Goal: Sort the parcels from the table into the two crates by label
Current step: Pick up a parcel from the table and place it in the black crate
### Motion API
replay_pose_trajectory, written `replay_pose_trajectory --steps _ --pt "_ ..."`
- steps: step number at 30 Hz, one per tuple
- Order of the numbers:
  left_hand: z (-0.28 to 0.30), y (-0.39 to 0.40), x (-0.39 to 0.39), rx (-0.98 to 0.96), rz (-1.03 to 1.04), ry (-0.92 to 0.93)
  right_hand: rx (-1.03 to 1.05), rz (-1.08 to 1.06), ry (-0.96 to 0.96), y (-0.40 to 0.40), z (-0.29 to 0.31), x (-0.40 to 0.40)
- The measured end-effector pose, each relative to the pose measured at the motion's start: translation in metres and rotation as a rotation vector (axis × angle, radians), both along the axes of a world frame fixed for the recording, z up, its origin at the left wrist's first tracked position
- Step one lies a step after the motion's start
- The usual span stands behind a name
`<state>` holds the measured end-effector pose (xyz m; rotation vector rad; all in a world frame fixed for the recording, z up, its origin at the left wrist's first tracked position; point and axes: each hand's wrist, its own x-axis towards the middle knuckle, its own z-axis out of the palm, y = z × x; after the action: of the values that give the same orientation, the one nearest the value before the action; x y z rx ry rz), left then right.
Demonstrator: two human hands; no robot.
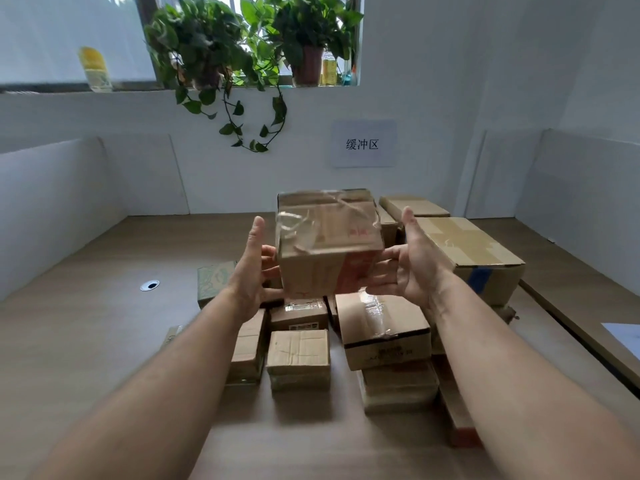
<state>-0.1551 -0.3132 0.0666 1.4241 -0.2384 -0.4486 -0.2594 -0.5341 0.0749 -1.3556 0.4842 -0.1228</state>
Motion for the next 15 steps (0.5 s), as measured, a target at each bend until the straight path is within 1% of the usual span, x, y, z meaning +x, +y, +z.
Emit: replay_pose_trajectory --steps 7,10,13,15 --pt "-0.013 0.013 0.0 0.01 -0.003 -0.005 0.046 0.109 0.086 0.011 -0.013 0.009" --pt "-0.019 0.015 -0.006 0.048 -0.007 0.002 0.085 0.198 0.043 0.016 -0.019 0.003" --pt "-0.029 0.02 -0.008 0.08 -0.074 0.087 0.135 0.258 -0.027 0.017 -0.031 0.001" --pt "-0.034 0.024 -0.012 0.097 -0.111 0.119 0.125 0.276 -0.069 0.016 -0.039 0.0"
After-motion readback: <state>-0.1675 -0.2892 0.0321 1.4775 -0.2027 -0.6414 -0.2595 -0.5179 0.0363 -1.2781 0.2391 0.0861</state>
